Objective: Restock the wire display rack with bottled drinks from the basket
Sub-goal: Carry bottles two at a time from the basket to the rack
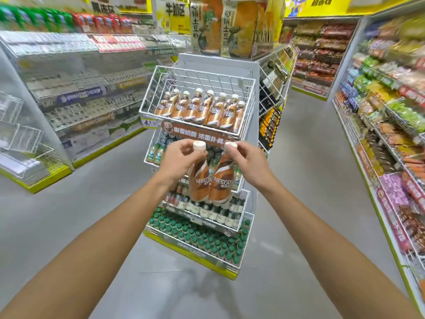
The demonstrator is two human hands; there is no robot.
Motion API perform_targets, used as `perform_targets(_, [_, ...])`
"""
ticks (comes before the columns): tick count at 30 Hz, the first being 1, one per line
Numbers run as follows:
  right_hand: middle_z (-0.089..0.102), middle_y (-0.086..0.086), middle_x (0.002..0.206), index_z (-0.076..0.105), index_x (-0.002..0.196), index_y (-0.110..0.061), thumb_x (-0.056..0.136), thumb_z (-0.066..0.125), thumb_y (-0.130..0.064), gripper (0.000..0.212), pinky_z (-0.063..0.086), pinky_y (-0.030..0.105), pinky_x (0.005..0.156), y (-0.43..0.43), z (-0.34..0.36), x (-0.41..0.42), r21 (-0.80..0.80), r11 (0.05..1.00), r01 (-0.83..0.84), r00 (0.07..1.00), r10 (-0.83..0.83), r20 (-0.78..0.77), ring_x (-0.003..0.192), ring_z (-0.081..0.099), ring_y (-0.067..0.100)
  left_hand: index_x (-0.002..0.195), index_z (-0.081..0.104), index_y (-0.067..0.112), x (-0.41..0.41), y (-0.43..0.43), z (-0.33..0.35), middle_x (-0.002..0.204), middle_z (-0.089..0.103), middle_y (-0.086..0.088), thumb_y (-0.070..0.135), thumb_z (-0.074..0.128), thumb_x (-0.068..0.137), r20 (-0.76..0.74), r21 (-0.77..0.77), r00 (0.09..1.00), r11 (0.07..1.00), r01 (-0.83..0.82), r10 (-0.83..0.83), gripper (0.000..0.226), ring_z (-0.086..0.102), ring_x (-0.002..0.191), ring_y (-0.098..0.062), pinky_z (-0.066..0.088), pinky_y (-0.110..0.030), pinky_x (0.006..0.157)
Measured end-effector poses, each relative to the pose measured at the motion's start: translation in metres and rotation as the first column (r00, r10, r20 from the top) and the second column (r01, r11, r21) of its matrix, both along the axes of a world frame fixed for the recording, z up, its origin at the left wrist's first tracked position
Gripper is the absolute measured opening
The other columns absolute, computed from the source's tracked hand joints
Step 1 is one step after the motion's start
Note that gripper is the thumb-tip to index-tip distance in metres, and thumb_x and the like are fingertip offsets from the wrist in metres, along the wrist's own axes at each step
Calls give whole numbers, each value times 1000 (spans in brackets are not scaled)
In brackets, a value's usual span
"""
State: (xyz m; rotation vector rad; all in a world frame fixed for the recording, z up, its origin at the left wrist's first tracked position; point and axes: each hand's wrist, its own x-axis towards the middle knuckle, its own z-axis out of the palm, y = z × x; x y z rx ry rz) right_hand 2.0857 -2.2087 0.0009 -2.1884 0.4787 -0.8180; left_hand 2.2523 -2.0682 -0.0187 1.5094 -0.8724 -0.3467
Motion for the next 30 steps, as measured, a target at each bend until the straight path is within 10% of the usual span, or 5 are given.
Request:
perform_targets(6, [76,4,93,71,93,-11,103,54,-53,46,60,52,80,-39,26,101,-25,993,-117,993,117,2,88,72,26,103,77,7,90,-27,20,99,80,-10,18,80,85,7,-37,999,999,-31,31,22,74,101,-30,58,-45,92])
perform_targets(12, [74,7,89,70,93,-10,104,54,-46,41,51,24,65,-90,60,199,-37,976,-214,976,215,21,77,68,16,112,74,3,182,-67,57,105,78,-19,11,77,87,-2,-47,999,998,-38,38,26,74,101,-30,58,-41,89])
perform_targets(19, [76,15,96,71,95,-7,101,55,-55,51,57,55,87,-127,73,301,-17,980,-199,978,200,52,93,72,34,115,68,-5,271,-103,76,106,77,-21,12,78,86,-152,-141,987,988,-66,44,35,74,95,-28,57,-29,76])
perform_targets(30, [76,16,94,70,92,-6,101,49,-61,60,56,51,83,-177,64,418,-10,998,59,998,-58,25,92,70,35,123,65,-8,414,-192,80,119,70,-28,5,65,96,-123,-88,966,972,219,-229,30,70,102,-29,59,-24,77])
